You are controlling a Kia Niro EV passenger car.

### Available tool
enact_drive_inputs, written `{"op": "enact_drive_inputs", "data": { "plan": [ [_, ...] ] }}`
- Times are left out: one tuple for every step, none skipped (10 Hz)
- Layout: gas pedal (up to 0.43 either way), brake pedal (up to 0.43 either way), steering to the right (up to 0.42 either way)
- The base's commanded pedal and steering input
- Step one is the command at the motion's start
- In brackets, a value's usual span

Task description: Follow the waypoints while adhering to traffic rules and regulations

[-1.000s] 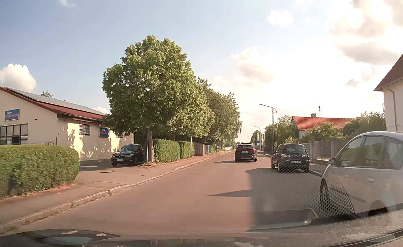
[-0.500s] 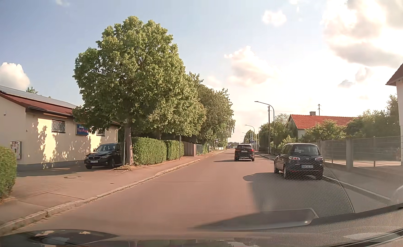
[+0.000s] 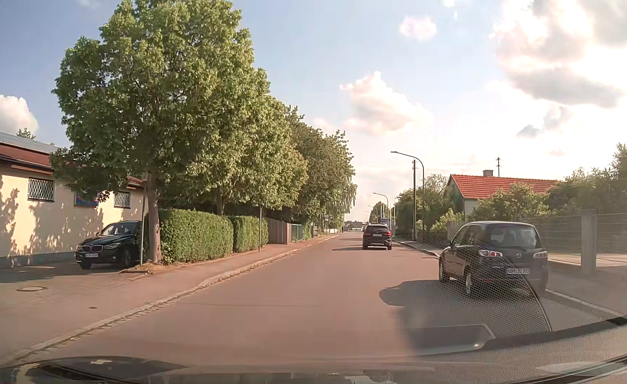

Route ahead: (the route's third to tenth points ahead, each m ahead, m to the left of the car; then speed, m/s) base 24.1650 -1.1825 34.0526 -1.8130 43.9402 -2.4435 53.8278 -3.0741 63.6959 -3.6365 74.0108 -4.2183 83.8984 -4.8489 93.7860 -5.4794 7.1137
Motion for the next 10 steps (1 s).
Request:
{"op": "enact_drive_inputs", "data": {
  "plan": [
    [0.228,0.012,0.029],
    [0.228,0.012,0.028],
    [0.228,0.012,0.029],
    [0.228,0.012,0.03],
    [0.22,0.012,0.03],
    [0.209,0.012,0.031],
    [0.197,0.012,0.034],
    [0.189,0.012,0.037],
    [0.177,0.012,0.037],
    [0.177,0.012,0.037]
  ]
}}
